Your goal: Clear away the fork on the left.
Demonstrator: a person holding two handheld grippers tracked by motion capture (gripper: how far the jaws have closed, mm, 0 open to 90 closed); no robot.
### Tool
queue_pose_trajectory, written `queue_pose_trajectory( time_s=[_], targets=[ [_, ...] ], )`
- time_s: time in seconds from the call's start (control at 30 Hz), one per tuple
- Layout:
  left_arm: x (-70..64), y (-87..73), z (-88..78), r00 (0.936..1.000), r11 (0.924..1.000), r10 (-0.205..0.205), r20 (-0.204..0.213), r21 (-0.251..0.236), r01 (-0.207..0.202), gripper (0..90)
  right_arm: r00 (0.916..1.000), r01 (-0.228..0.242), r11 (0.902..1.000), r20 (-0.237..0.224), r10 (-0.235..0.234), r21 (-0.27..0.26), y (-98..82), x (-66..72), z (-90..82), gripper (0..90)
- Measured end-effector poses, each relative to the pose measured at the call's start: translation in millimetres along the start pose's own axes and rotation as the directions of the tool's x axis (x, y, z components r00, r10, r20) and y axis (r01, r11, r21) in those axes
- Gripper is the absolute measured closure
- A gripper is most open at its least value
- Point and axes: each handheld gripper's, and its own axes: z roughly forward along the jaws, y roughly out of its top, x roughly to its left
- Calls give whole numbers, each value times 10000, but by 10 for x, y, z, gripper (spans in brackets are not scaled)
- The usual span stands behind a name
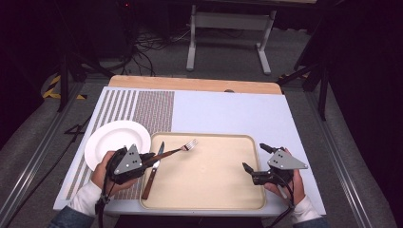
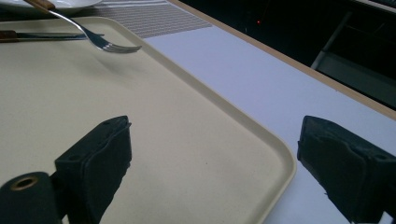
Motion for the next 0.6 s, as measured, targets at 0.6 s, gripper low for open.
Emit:
queue_pose_trajectory(
  time_s=[0.6],
  targets=[
    [-455, -99, 200, 9957, 9892, -912, 154, 1170, 888, 752, 9999, -43, 9999, -122, 45, 137, -26, 16, 15, 106]
  ],
)
